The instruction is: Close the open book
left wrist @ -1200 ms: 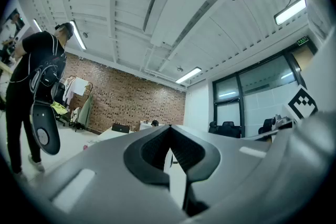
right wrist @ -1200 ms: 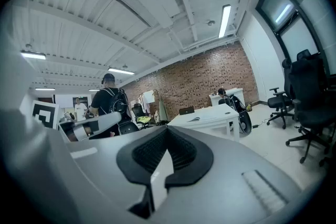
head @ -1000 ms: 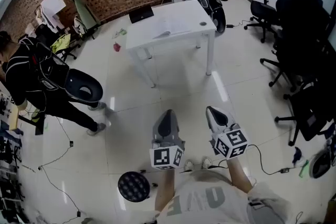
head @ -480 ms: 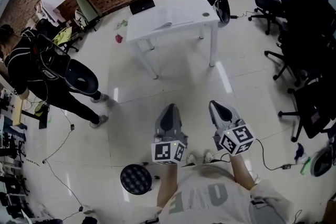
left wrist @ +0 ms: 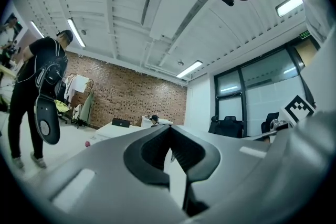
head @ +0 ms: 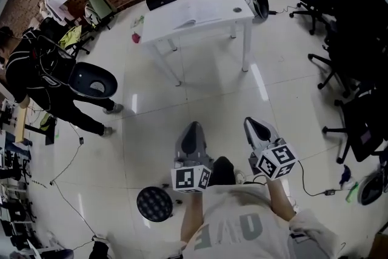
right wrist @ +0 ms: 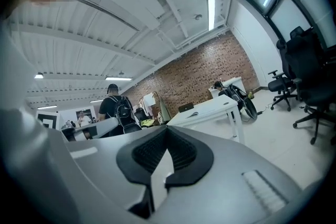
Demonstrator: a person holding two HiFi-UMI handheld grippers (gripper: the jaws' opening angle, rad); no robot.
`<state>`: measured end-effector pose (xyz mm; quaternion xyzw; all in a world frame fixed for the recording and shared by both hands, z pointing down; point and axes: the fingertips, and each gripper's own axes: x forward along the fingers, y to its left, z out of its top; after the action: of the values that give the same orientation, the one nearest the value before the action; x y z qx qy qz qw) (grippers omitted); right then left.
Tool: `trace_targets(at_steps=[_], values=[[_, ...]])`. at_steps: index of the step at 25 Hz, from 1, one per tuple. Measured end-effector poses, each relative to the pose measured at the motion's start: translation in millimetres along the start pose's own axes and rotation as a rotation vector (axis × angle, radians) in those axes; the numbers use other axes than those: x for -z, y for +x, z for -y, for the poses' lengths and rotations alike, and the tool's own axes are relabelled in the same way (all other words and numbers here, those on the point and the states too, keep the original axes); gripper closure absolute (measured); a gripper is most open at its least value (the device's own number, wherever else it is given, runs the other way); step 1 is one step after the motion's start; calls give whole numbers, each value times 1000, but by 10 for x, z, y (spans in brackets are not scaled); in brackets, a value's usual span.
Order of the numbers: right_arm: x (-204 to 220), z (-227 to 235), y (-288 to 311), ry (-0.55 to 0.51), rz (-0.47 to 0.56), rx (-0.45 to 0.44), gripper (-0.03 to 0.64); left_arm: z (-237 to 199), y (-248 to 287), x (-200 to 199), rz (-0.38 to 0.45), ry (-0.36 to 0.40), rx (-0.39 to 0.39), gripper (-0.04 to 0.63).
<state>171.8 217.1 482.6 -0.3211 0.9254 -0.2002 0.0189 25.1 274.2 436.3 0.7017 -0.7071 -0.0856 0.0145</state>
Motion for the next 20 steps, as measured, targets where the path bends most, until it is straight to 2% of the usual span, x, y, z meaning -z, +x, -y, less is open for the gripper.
trace_targets(at_steps=[5,9,14,17,20], values=[[75,98,225,8,-33,-21,614,-209,261,133,-9,-27,-24,584],[2,329,704,-6,-37,-29,614,-456,775,228,16,-44,-23,584],[-367,597,1737,-52,0,-31,614,-969,1707,79,60,-11,16,584],[-638,688,2468,-78,14,-33,614,-1403,2289,9,74,-25,26,584],[-912,763,3143,-55,46,-26,614,-1798,2859,-101,69,-33,52,584]])
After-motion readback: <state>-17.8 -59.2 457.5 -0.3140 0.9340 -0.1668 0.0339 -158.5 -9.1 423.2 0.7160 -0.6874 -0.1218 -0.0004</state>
